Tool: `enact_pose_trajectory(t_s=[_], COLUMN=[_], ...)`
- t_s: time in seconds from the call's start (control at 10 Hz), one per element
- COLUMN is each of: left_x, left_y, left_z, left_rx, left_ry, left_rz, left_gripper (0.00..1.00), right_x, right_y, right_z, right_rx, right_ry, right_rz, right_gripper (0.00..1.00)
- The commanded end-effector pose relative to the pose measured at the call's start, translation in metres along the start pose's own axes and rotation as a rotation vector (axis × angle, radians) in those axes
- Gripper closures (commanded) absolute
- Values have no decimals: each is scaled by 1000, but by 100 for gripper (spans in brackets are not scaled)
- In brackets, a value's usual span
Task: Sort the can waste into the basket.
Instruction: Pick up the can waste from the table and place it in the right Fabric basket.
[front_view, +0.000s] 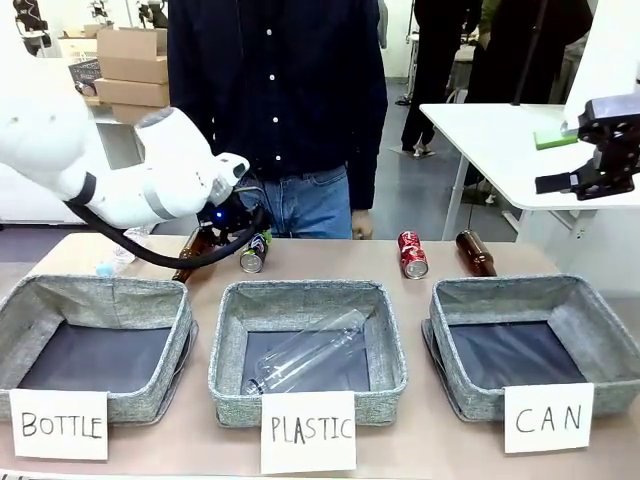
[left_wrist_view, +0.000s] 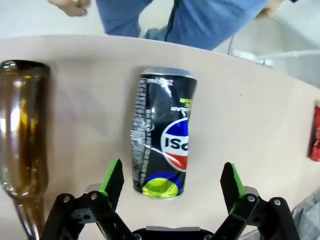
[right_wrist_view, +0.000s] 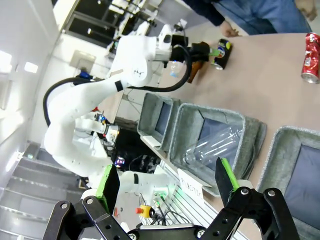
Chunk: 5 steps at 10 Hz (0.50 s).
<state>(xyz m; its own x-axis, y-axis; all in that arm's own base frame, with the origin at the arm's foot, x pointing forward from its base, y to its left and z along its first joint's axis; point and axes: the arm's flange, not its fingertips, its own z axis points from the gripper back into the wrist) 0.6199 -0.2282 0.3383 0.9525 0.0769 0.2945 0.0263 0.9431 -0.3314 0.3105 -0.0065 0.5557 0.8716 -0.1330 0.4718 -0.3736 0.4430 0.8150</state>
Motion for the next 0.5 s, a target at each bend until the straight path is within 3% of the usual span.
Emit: enact_pose_trajectory(t_s=[0.0, 0.4], left_x=[12, 14], left_y=[-14, -8], left_z=[-10, -34], left_rx=[44, 130], left_ry=[-2, 12], left_rz=[-33, -80], left_gripper=[0, 0], right_x=[3, 3], right_y=[-1, -1], right_z=[-3, -3], right_rx=[24, 24], right_ry=[-12, -12], right_rz=[25, 25], right_gripper=[0, 0])
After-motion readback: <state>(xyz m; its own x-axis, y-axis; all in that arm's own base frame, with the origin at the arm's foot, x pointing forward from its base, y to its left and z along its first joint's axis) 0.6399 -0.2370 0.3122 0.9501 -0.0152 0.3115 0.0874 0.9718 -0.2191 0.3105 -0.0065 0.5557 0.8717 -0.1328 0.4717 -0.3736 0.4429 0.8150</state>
